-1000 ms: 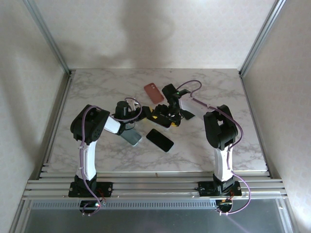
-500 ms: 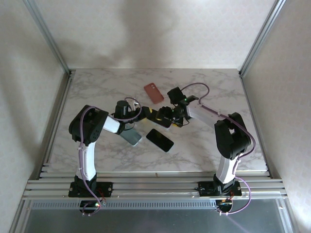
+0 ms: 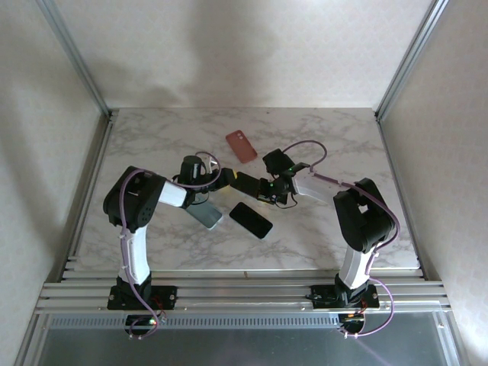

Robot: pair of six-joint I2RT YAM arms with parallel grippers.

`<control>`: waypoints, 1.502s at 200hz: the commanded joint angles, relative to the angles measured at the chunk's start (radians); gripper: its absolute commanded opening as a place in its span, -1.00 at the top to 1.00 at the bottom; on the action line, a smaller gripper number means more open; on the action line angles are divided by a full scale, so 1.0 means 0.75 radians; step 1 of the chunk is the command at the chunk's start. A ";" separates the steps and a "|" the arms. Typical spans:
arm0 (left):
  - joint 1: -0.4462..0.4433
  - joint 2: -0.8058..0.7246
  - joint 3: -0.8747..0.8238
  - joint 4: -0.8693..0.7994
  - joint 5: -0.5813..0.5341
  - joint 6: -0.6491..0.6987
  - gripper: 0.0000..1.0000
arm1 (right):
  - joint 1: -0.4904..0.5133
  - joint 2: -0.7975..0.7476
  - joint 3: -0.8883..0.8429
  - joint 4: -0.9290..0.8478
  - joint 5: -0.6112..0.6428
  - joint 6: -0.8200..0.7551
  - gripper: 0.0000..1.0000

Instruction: Put the phone into the phone case

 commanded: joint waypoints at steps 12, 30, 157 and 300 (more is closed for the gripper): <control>0.014 -0.036 0.006 -0.065 -0.039 0.027 0.15 | 0.007 -0.055 -0.038 0.028 0.066 -0.001 0.94; 0.014 -0.033 0.004 -0.060 -0.040 0.023 0.15 | 0.008 -0.050 -0.020 -0.008 0.092 -0.011 0.95; 0.012 -0.028 0.002 -0.053 -0.042 0.021 0.15 | 0.002 0.042 0.024 -0.048 0.109 -0.008 0.98; 0.006 -0.038 -0.007 -0.042 -0.038 0.012 0.15 | 0.002 -0.001 0.075 -0.093 0.133 -0.014 1.00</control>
